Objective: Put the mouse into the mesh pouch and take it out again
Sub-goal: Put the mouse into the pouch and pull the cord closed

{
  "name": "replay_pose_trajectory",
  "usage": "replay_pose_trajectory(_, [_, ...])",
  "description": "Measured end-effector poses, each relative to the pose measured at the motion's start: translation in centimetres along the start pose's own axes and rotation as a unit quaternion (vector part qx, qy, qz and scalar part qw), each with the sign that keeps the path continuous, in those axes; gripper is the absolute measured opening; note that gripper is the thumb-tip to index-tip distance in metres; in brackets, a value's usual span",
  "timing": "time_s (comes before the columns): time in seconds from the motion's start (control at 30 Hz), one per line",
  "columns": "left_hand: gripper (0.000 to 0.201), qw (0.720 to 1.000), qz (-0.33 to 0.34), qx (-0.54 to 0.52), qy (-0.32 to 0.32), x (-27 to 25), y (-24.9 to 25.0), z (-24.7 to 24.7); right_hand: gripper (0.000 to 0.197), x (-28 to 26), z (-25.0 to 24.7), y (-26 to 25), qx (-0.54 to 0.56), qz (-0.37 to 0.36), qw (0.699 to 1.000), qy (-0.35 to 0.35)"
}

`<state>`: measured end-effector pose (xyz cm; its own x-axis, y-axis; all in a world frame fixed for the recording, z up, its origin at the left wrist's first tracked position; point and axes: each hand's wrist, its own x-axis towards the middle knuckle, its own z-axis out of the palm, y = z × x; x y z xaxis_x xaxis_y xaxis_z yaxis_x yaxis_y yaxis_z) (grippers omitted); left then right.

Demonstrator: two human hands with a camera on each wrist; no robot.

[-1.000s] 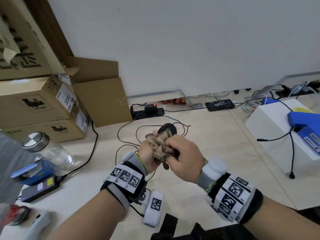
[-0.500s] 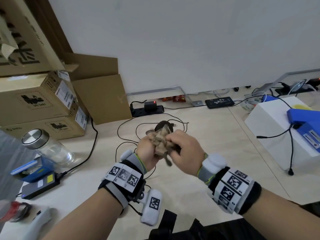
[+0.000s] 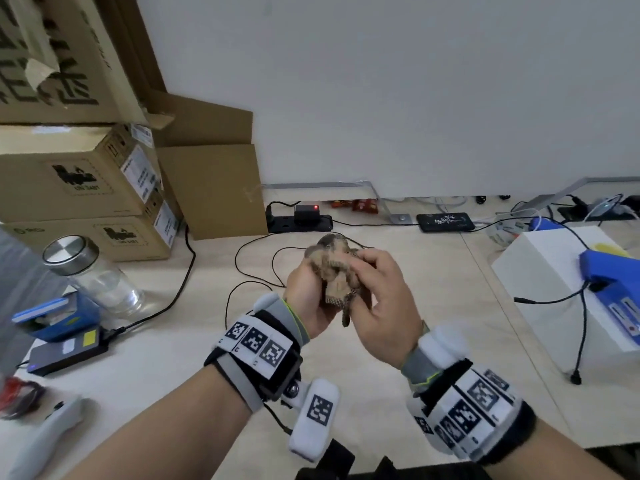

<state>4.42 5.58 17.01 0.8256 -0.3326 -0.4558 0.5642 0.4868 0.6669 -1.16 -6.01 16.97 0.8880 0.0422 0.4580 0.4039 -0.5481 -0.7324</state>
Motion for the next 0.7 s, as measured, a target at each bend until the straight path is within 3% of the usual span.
replay_pose_trajectory(0.1, [0.037,1.0,0.001,0.004,-0.017,-0.4,-0.3,0.8,0.066,-0.4,1.4,0.2,-0.023,0.009,1.0,0.005])
replay_pose_trajectory(0.27, [0.039,0.994,0.033,0.085,0.058,-0.3,-0.4,1.3,0.055,0.2,2.1,0.3,0.024,0.006,0.999,0.031])
replay_pose_trajectory(0.43, [0.043,0.981,0.074,0.175,0.036,-0.5,0.3,0.9,0.054,1.1,2.6,0.0,0.09,0.016,0.995,0.039])
replay_pose_trajectory(0.53, [0.048,0.97,0.102,0.221,-0.014,-0.4,-0.1,0.8,0.058,1.8,3.0,0.2,0.113,0.103,0.987,0.04])
replay_pose_trajectory(0.7, [0.036,0.941,0.122,0.31,-0.054,-1.1,-0.5,0.5,0.057,2.4,2.1,0.9,0.159,0.225,0.961,0.021])
